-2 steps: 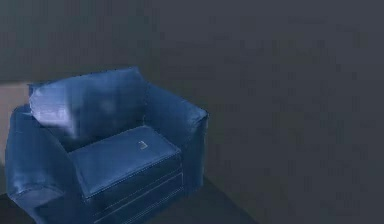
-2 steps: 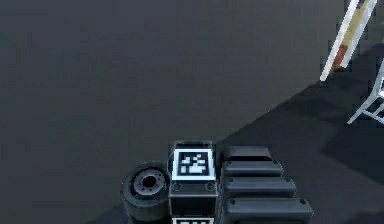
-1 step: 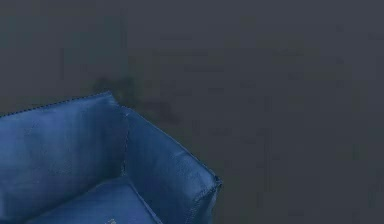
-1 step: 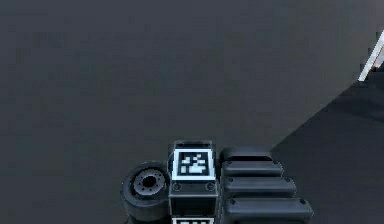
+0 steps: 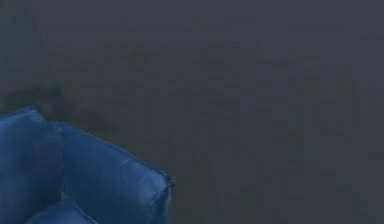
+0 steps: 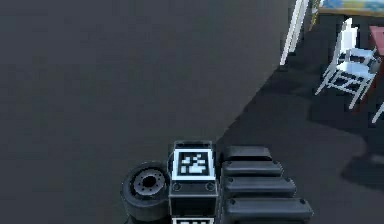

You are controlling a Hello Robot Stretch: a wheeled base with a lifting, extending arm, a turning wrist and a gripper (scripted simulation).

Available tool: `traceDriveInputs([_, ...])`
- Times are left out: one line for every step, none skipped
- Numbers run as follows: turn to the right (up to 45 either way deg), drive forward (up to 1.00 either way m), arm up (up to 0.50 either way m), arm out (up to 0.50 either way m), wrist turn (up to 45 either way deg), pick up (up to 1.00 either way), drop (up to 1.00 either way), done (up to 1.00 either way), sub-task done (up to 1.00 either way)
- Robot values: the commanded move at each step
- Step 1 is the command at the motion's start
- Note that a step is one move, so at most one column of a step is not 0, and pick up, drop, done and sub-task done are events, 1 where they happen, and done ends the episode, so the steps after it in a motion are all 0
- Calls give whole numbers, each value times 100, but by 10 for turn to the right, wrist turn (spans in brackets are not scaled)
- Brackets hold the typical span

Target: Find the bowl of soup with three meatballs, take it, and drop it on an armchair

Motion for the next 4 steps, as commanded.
traceDriveInputs([-210,0,0,0,0,0,0,0,0])
traceDriveInputs([240,0,0,0,0,0,0,0,0])
traceDriveInputs([-180,0,0,0,0,0,0,0,0])
traceDriveInputs([120,0,0,0,0,0,0,0,0])
